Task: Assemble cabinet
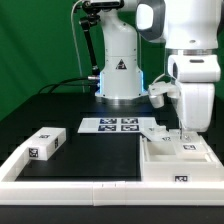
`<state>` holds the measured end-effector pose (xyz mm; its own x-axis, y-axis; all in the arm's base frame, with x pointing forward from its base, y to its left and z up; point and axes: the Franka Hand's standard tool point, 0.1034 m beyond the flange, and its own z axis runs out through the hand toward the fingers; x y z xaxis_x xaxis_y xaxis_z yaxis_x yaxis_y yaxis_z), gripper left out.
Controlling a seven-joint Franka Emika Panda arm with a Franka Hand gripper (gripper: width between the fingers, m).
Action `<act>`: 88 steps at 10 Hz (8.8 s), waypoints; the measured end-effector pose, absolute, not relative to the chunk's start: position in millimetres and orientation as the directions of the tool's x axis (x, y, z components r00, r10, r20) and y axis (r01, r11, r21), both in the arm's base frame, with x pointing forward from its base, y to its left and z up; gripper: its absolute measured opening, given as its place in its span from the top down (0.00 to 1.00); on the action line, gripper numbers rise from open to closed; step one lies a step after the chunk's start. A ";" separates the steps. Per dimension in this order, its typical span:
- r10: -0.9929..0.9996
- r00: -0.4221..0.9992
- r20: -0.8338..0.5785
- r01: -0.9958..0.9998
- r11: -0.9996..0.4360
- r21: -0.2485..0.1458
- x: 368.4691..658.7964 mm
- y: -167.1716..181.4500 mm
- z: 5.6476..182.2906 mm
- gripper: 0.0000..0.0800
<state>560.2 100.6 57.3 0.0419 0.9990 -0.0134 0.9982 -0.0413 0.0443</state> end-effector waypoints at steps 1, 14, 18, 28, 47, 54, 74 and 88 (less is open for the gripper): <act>0.999 0.043 -0.014 0.998 -0.043 0.043 558.3 100.6 57.3 0.91; 0.999 0.035 -0.037 0.999 -0.035 0.008 593.1 99.6 56.4 0.91; 0.998 0.047 -0.033 0.999 -0.046 0.019 592.9 103.5 58.3 0.46; 0.998 0.032 -0.051 0.998 -0.029 0.048 530.7 88.2 95.8 0.00; 0.942 -0.335 -0.009 0.942 0.335 0.004 437.3 71.8 54.0 0.00; 0.927 -0.374 0.028 0.927 0.374 -0.024 402.7 67.3 30.6 0.00; 0.999 -0.039 -0.009 0.997 0.039 -0.069 393.2 67.3 35.9 0.92; 0.998 0.050 0.044 0.994 -0.054 0.093 408.9 67.3 46.2 0.91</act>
Offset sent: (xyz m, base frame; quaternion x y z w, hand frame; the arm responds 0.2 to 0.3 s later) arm 0.0000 0.0000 0.0000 0.0000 0.0000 0.0000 1.0000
